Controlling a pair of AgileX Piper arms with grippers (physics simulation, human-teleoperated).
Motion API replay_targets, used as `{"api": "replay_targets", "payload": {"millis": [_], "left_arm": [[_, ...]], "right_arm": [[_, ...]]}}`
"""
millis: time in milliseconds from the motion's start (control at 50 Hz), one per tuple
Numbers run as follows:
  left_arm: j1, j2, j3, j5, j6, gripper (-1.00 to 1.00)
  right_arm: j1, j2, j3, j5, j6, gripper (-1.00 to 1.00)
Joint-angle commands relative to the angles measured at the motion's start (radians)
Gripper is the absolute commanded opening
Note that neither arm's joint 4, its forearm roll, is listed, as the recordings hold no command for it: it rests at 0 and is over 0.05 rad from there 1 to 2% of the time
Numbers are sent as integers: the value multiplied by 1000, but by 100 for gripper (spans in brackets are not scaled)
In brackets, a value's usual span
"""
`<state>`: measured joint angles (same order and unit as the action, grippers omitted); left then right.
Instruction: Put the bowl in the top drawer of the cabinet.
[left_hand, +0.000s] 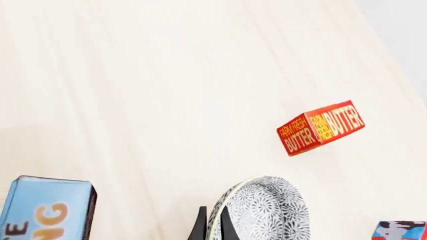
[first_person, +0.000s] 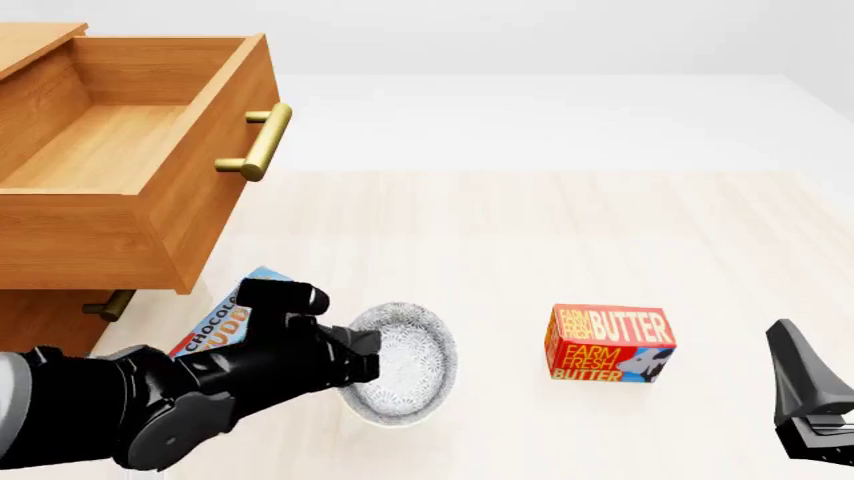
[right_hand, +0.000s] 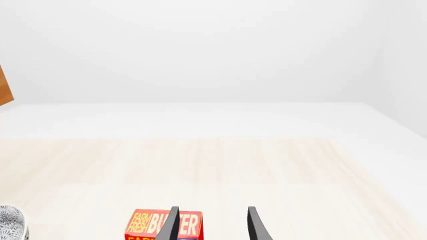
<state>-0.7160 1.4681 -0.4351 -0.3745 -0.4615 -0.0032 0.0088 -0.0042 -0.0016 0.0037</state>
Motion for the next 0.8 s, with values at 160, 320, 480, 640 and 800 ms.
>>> {"api": "replay_targets", "payload": {"millis": [160,320,480,640,800], "left_arm": [[-28,-111,-9,60,105,-100],[-48,-146,-12,81,125,-100],[-52,-198,-4,104,141,-100],[-60,-259,1,138,163,-100],[-60,-308,11,158,185,-100]], "right_arm": [[0,0,0,0,0,100],[0,0,0,0,0,100],[0,0,0,0,0,100],[0,0,0,0,0,100],[0,0,0,0,0,100]]}}
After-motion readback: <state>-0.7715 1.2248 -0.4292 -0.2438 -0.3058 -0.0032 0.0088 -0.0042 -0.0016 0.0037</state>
